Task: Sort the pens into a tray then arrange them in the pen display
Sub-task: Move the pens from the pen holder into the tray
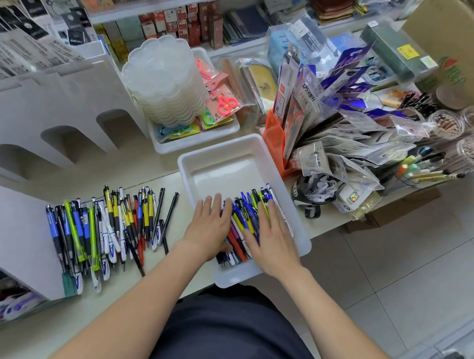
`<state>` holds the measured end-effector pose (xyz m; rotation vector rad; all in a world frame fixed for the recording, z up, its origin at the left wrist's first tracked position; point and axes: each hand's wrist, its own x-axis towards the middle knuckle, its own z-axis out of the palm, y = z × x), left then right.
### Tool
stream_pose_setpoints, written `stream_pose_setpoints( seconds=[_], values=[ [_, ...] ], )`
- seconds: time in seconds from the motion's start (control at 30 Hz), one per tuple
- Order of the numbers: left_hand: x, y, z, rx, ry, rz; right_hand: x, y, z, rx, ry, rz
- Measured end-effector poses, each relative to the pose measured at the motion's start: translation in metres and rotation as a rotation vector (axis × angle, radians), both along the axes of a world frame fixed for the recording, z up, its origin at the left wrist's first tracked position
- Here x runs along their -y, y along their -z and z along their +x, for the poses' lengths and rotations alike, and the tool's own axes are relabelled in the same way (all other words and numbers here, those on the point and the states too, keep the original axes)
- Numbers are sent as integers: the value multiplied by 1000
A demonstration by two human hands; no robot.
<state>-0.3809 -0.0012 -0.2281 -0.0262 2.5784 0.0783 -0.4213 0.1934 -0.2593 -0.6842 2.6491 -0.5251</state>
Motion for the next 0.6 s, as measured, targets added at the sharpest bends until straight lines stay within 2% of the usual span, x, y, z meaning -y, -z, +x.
stream_pose_setpoints(
  seconds=[0.1, 0.33, 0.5, 0.6],
  values=[
    [-1, 3, -6, 43, 0, -23, 4, 5, 2, 19, -180, 130],
    [-4, 11, 4, 13, -26, -88, 22, 2, -8, 157, 24, 133],
    [2, 7, 9, 5, 18, -5, 17, 6, -2, -64, 15, 114],
    [8, 4, 7, -25, 37, 129, 13, 13, -2, -20, 26, 8]
  ],
)
